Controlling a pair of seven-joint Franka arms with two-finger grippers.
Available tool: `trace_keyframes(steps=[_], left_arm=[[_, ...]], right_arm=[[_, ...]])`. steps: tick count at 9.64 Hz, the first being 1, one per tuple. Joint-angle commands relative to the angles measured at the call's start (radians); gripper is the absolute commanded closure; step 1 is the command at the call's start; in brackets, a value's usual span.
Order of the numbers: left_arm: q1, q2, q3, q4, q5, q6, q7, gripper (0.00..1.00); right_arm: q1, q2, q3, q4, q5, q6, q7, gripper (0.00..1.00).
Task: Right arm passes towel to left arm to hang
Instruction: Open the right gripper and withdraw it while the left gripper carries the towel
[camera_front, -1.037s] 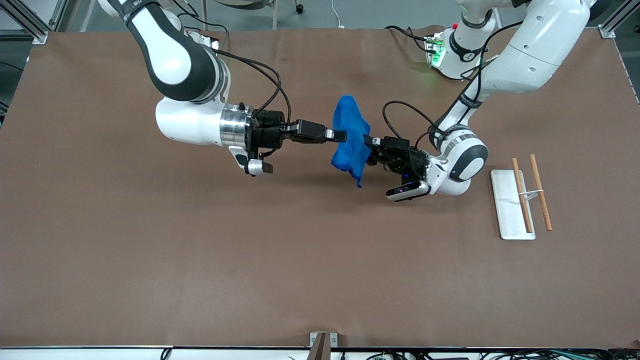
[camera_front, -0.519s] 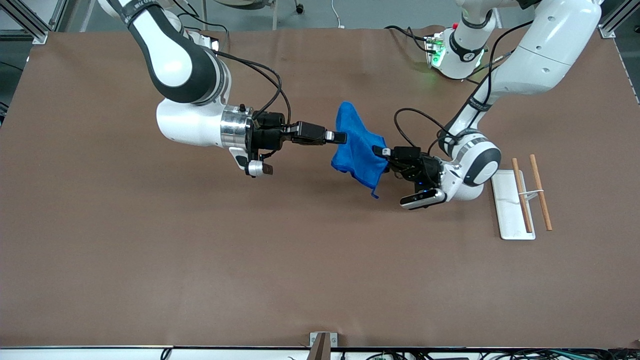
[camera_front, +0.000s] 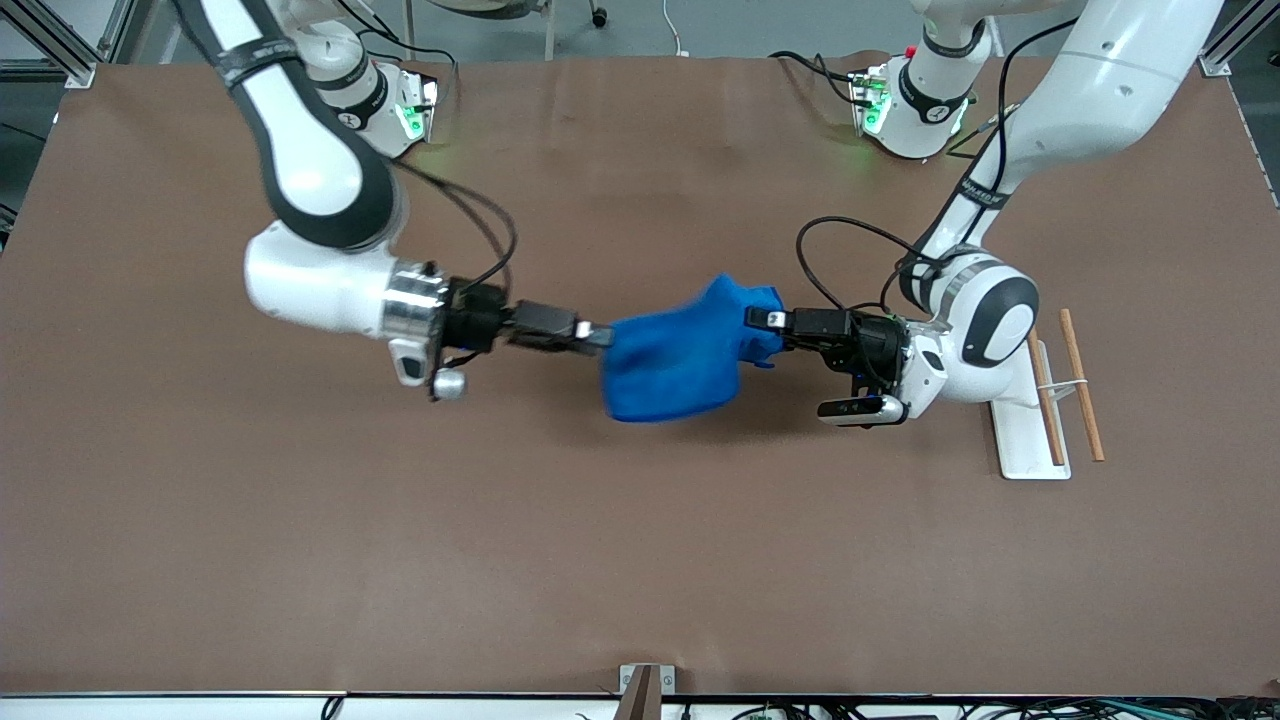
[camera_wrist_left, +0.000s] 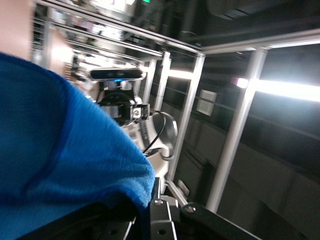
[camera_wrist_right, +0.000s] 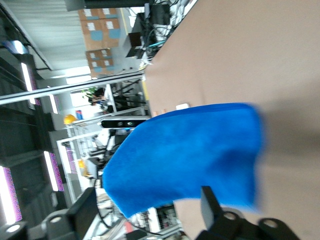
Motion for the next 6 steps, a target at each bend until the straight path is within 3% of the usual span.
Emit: trace_keyframes(steps=[1, 2, 4, 6], left_arm=[[0.017, -0.056, 0.02, -0.025, 0.184, 0.138, -0.126, 1.0], [0.056, -0.059, 0.02, -0.024, 0.303, 0.156, -0.177, 1.0], [0.136, -0.058, 0.02, 0.034, 0.567, 0.157, -0.31, 1.0], [0.164, -0.077, 0.02, 0.136, 0.817, 0.156, -0.596, 1.0]], right_arm=[[-0.142, -0.018, 0.009, -0.017, -0.29, -0.103, 0.006, 0.0], [-0.18, -0.025, -0.014, -0.02, -0.446, -0.135, 0.017, 0.0], [-0.177, -0.046, -0.118, -0.019, -0.719, -0.146, 0.057, 0.0], [-0.178, -0.081, -0.204, -0.019, -0.908, -0.173, 0.061, 0.0]])
